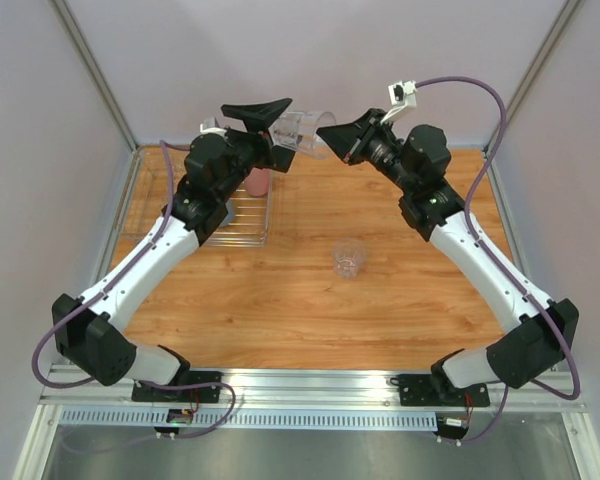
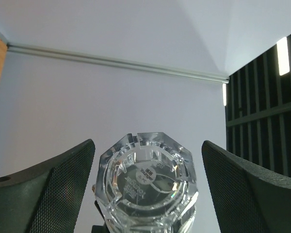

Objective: Load the cups into the dish rack

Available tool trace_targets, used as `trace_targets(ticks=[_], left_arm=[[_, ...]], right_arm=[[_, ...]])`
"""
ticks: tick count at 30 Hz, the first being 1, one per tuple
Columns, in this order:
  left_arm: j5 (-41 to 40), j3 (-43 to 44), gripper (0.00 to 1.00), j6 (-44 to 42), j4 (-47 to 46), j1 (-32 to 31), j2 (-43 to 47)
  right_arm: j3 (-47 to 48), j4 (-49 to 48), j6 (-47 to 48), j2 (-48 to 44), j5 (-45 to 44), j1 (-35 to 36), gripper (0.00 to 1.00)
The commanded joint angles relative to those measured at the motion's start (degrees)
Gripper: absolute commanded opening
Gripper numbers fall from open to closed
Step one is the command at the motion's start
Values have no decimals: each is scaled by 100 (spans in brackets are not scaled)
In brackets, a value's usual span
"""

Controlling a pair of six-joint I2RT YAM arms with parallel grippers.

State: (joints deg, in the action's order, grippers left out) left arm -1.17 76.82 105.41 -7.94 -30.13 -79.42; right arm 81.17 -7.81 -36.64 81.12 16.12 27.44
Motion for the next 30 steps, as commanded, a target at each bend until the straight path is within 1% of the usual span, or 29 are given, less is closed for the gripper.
trace_targets(ticks=[1, 4, 5, 6, 9, 10, 11, 15, 18, 21, 24, 25, 27, 28, 30], left_arm=[[284, 308, 100, 234, -172, -168, -118], [152, 220, 100, 331, -312, -230, -66], [-109, 194, 100, 332, -330, -230, -39], [-190, 185, 99, 314, -322, -230, -13], [-506, 123, 93, 331, -348, -230, 76], [-551, 106, 88, 332, -435, -221, 76], [-603, 105, 86, 349, -471, -230, 49], [-411, 211, 77, 437, -664, -230, -178], [-156, 351, 75, 385, -708, -230, -293], [-182, 369, 67, 253, -779, -239, -320], [-235, 404, 51, 103, -779, -248, -329], [-252, 404, 41, 86, -761, -248, -329], [-270, 378, 36, 7, -744, -248, -294], [-339, 352, 36, -55, -735, -239, -285], [-428, 360, 34, -300, -639, -248, -250]], right_arm=[[216, -352, 140, 44, -109, 68, 1], [180, -326, 201, 44, -205, 60, 1], [145, -326, 262, 35, -249, 68, 1], [128, -317, 272, 35, -267, 60, 0], [66, -344, 289, 53, -276, 77, 1], [66, -344, 289, 53, -267, 68, 0], [75, -335, 298, 70, -259, 86, 0], [119, -282, 333, 141, -206, 103, 1], [154, -221, 359, 132, -214, 112, 1], [189, -107, 377, 132, -206, 104, 0], [259, 112, 395, 132, -293, 112, 1], [277, 183, 377, 132, -328, 121, 1], [408, 472, 386, 132, -425, 112, 2], [461, 552, 429, 123, -425, 112, 10], [610, 937, 491, 114, -425, 112, 15]])
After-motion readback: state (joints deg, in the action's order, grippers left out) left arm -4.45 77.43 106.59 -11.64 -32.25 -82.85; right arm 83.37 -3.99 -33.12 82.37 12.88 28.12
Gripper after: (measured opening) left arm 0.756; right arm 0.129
